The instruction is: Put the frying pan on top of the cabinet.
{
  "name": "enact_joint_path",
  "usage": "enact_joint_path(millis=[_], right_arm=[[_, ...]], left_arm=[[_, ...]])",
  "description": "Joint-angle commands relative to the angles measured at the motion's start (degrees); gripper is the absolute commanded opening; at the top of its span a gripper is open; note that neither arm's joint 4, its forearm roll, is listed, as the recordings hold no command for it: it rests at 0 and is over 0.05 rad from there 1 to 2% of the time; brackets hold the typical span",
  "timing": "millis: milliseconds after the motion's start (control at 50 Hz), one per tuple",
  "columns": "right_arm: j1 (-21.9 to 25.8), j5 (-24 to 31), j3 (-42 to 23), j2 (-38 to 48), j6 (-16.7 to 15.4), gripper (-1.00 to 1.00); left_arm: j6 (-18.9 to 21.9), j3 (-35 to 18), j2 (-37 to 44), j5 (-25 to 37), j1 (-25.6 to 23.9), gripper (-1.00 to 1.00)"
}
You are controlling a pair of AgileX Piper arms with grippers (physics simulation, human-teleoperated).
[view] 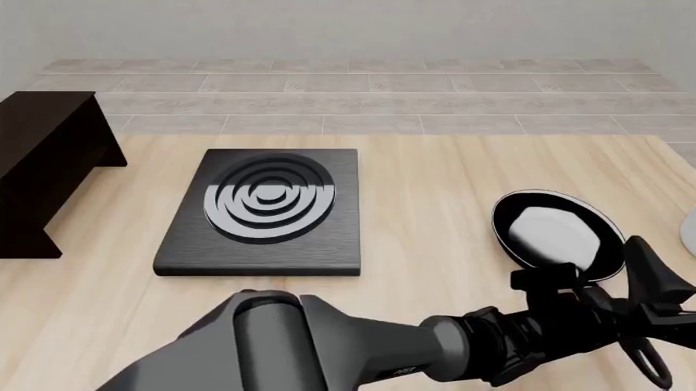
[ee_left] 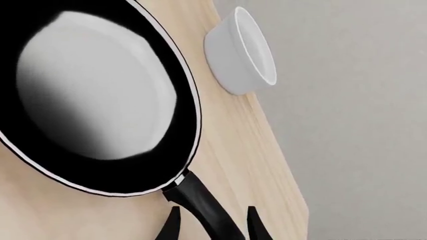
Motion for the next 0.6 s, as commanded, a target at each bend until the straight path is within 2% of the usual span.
enact_joint_path(millis=[20, 280, 300, 600], right_arm=[[0.03, 0.10, 0.01, -0.15, 0.05, 1.00], [-0.04, -0.10, 0.00, 0.12, 0.00, 1.00], [-0.06, -0.15, 0.00, 0.15, 0.00, 1.00], [-0.08, 0.24, -0.01, -0.22, -0.15, 1.00]], left_arm=[[-4.72, -0.53, 3.24, 0.29, 0.54, 1.00], [-5.22, -0.01, 3.11, -0.66, -0.14, 1.00], [-4.96, -0.41, 3.28, -0.02, 0.01, -1.00], [-4.82, 3.43, 0.51, -2.52, 0.26, -1.00]])
